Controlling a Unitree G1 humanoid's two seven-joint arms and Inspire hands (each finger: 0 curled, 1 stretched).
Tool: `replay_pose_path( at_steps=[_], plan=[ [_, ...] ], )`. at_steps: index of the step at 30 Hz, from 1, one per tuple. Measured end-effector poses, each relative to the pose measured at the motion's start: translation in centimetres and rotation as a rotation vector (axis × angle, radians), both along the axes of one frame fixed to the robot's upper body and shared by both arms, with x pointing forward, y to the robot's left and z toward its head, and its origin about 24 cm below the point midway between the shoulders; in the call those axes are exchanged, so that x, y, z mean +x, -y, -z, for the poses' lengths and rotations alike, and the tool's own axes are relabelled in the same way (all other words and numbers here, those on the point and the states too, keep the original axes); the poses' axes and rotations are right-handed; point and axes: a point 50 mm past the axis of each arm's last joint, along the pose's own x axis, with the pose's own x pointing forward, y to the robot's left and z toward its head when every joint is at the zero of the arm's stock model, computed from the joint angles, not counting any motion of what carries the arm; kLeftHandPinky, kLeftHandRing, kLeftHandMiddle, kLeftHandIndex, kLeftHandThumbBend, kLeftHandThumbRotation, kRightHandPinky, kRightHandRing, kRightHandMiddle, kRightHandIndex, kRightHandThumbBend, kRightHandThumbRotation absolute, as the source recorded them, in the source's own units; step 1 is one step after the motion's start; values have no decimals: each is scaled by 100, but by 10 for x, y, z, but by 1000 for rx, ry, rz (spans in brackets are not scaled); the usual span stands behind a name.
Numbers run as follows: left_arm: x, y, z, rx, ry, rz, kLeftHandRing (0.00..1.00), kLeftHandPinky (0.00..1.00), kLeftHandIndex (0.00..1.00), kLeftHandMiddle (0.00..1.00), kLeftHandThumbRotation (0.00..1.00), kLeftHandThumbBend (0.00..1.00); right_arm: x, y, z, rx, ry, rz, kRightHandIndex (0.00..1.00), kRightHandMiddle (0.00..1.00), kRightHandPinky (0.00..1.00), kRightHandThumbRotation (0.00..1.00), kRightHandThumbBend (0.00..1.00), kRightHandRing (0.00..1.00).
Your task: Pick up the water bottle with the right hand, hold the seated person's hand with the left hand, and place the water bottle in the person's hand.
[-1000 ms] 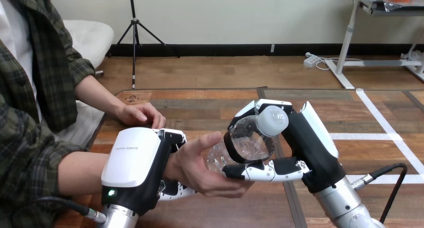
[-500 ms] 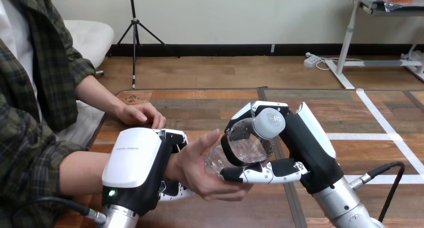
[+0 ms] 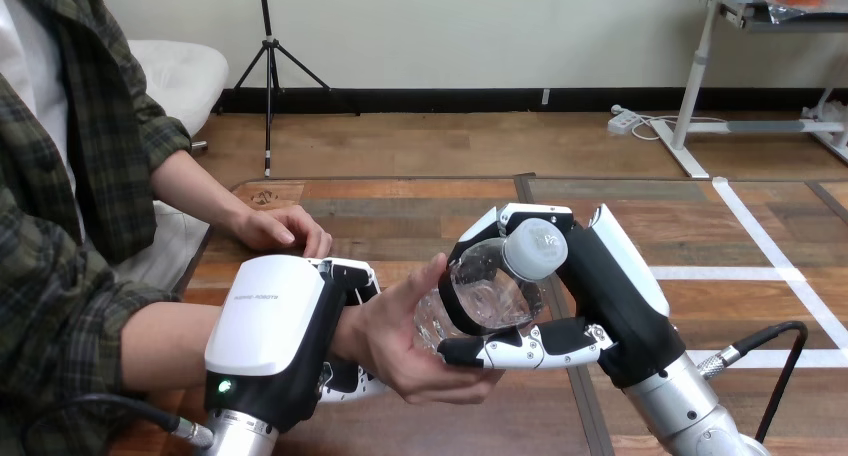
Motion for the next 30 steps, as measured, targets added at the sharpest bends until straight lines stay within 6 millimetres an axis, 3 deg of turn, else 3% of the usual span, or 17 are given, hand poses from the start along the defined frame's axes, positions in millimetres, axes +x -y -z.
replay_pose_path(
  at_steps=[30],
  plan=[
    [-1, 0, 0, -3, 3, 3, 26, 22, 28, 30, 0, 87, 0, 0, 0, 5, 0, -5, 47, 45, 34, 0, 70, 39]
  ],
)
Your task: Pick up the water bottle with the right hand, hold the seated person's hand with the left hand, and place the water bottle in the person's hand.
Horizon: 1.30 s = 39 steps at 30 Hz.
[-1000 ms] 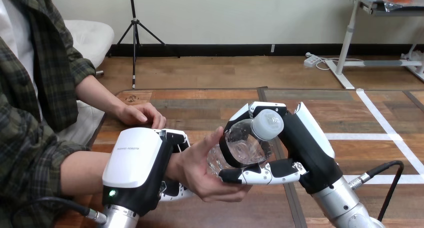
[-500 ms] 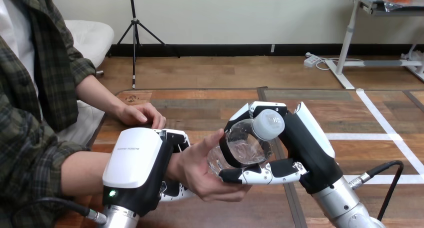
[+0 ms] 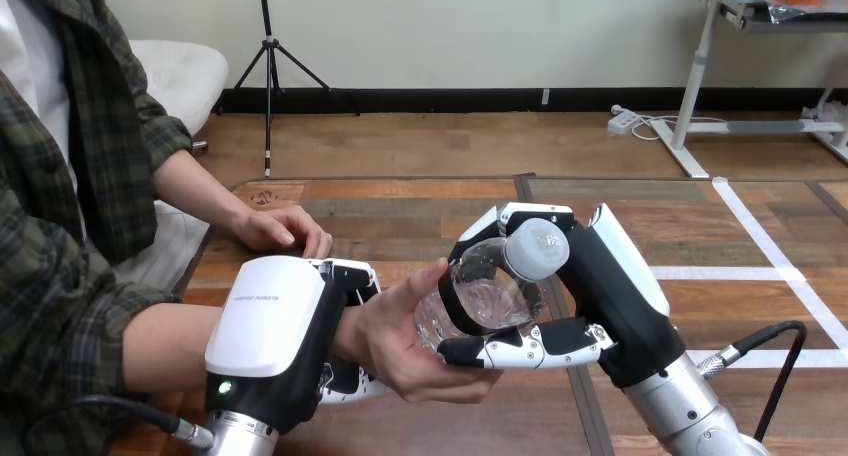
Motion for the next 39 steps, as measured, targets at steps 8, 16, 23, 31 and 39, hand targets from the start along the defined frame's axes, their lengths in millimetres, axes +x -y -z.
replay_pose_path(
  at_steps=[8, 16, 23, 31, 39],
  plan=[
    [-1, 0, 1, -1, -1, 0, 26, 22, 28, 30, 0, 87, 0, 0, 0, -1, 0, -2, 47, 45, 35, 0, 71, 40],
    [-2, 0, 1, -3, 2, -1, 26, 22, 28, 30, 0, 87, 0, -1, 0, 0, 1, -4, 48, 46, 36, 0, 72, 40],
    [-2, 0, 1, -2, 4, -1, 26, 22, 28, 30, 0, 88, 0, -1, 0, 0, 4, -4, 57, 55, 43, 0, 74, 51],
    [-2, -1, 1, -2, 6, -6, 26, 22, 28, 30, 0, 88, 0, -1, -1, -25, 13, -1, 78, 79, 64, 10, 77, 75],
    [-1, -2, 2, -1, 3, -12, 26, 22, 28, 30, 0, 88, -1, -1, -6, -82, 37, -21, 96, 97, 91, 23, 82, 95]
  ],
)
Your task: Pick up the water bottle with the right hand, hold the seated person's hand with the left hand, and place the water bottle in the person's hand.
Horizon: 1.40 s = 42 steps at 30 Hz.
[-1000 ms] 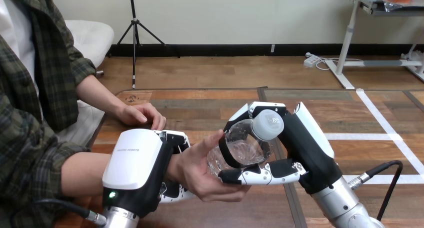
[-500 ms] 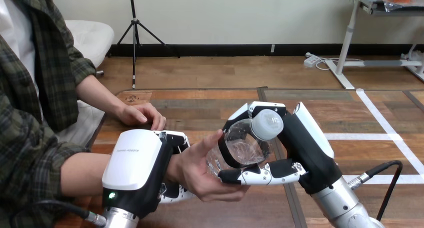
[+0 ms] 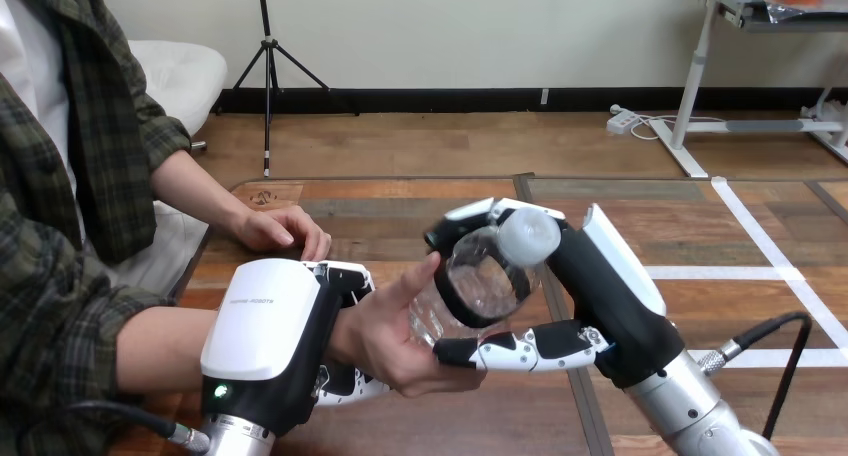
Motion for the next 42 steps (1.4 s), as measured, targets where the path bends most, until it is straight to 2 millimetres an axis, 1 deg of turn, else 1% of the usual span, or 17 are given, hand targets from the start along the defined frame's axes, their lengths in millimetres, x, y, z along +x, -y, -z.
replay_pose_path(
  at_steps=[3, 7, 13, 15, 17, 19, 22, 25, 26, 30, 33, 34, 42],
  plan=[
    [0, 0, 0, 0, 0, 0, 26, 22, 28, 30, 0, 88, 1, 0, -1, -16, -3, -5, 98, 98, 95, 26, 84, 98],
    [0, 0, 0, -1, 0, -1, 26, 22, 28, 30, 0, 88, 1, -1, -1, -28, -9, -8, 99, 99, 99, 33, 88, 99],
    [0, 0, 0, -1, 1, -2, 26, 22, 28, 30, 0, 88, 1, -3, 0, -42, -20, -13, 100, 100, 100, 37, 90, 100],
    [0, 0, 0, 1, 1, -2, 26, 23, 29, 30, 0, 88, 1, -3, 1, -46, -23, -15, 100, 100, 100, 37, 90, 100],
    [0, -1, 0, 14, 2, -1, 30, 26, 33, 35, 0, 88, 1, -4, 1, -50, -24, -17, 100, 100, 100, 38, 91, 100],
    [0, -1, 0, 35, 0, -2, 32, 27, 34, 36, 0, 88, 1, -4, 1, -52, -25, -18, 100, 100, 100, 38, 91, 100],
    [1, -1, 0, 69, -9, -1, 39, 33, 41, 44, 0, 90, 1, -5, 1, -53, -26, -20, 100, 100, 100, 39, 91, 100],
    [1, 0, 0, 103, -26, 5, 49, 42, 50, 55, 0, 95, 1, -5, 1, -53, -27, -21, 100, 100, 100, 39, 91, 100],
    [1, 0, 0, 111, -31, 7, 58, 49, 58, 63, 0, 97, 1, -5, 2, -53, -28, -21, 100, 100, 100, 39, 91, 100],
    [1, 0, 1, 128, -55, 14, 71, 60, 71, 75, 0, 99, 1, -5, 2, -54, -30, -21, 100, 100, 100, 39, 90, 100],
    [1, 1, 1, 134, -68, 18, 78, 66, 78, 82, 3, 99, 1, -5, 2, -54, -33, -20, 100, 100, 100, 39, 90, 100],
    [1, 1, 2, 135, -72, 19, 82, 69, 82, 86, 5, 100, 1, -5, 2, -54, -34, -20, 100, 100, 100, 38, 90, 100],
    [-1, 3, 5, 149, -93, 30, 92, 76, 92, 97, 12, 100, 1, -5, 2, -55, -37, -21, 100, 100, 100, 38, 89, 100]
  ],
)
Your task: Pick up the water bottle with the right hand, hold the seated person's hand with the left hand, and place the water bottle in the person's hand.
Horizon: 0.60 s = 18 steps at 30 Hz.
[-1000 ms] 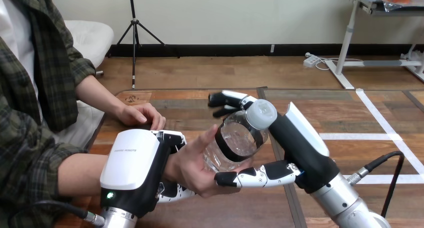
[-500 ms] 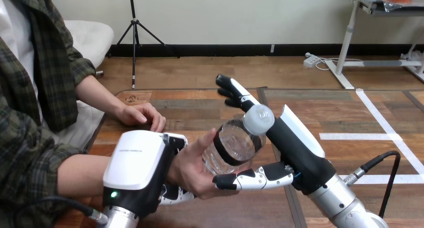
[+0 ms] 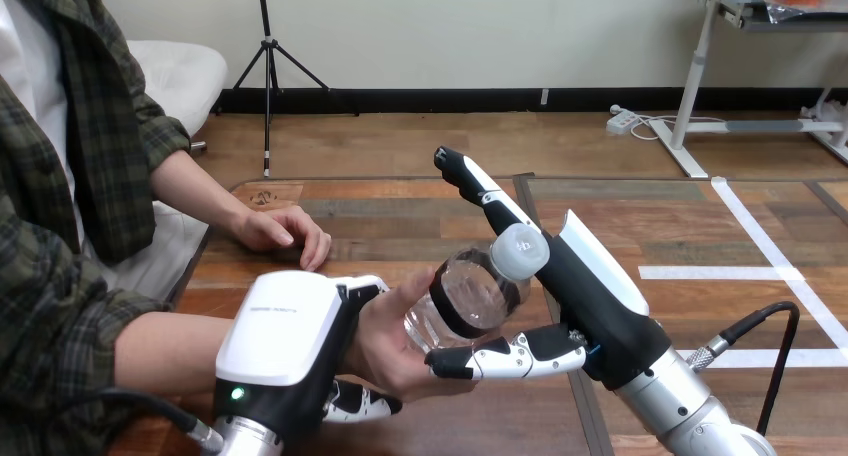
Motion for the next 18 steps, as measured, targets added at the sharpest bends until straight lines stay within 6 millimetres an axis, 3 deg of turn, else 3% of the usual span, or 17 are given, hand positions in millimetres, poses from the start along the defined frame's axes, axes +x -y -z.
replay_pose_path(
  at_steps=[10, 18],
  plan=[
    [-2, 1, 1, 9, -21, 7, 99, 79, 99, 100, 22, 100, 0, 0, 1, -2, -6, 1, 100, 100, 100, 38, 88, 100],
    [-2, 2, 1, -3, -22, 17, 100, 79, 100, 100, 24, 100, 0, 0, 1, -3, -6, 2, 100, 100, 100, 37, 88, 100]
  ],
)
